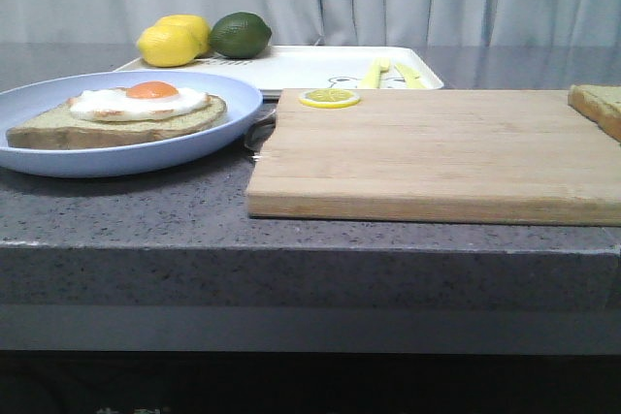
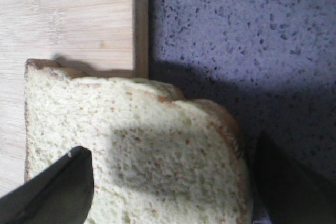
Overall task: Place bread and move sandwich to tray
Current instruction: 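Lift the bread with the right gripper and carry it over the egg toast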
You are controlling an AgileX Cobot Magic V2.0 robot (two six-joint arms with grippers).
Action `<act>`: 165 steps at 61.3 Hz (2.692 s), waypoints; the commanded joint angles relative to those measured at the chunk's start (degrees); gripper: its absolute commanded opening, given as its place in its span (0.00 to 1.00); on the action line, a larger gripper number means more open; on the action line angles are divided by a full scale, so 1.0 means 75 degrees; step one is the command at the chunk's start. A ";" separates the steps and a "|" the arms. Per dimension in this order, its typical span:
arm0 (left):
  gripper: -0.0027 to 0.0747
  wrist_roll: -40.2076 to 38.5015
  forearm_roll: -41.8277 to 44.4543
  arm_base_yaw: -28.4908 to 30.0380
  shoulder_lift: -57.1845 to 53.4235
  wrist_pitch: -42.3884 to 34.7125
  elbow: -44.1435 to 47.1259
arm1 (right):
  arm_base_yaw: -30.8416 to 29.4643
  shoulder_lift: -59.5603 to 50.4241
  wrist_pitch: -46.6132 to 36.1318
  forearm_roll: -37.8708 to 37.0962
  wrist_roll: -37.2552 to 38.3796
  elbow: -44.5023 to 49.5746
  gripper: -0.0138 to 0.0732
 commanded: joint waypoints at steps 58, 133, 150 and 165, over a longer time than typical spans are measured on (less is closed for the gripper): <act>0.77 -0.0061 -0.0001 0.0001 0.0067 -0.0624 -0.0249 | -0.0008 -0.0078 0.0869 0.0088 0.0249 -0.0211 0.08; 0.77 -0.0061 -0.0001 0.0001 0.0067 -0.0614 -0.0249 | 0.5597 -0.1135 -0.1435 0.5629 0.1505 -0.0843 0.07; 0.77 -0.0061 -0.0001 0.0001 0.0067 -0.0614 -0.0249 | 0.6923 0.0043 -0.3420 0.6479 0.1498 -0.0843 0.07; 0.77 -0.0061 -0.0001 0.0001 0.0067 -0.0614 -0.0249 | 0.7152 0.0840 -0.3519 0.6666 0.1492 -0.0843 0.07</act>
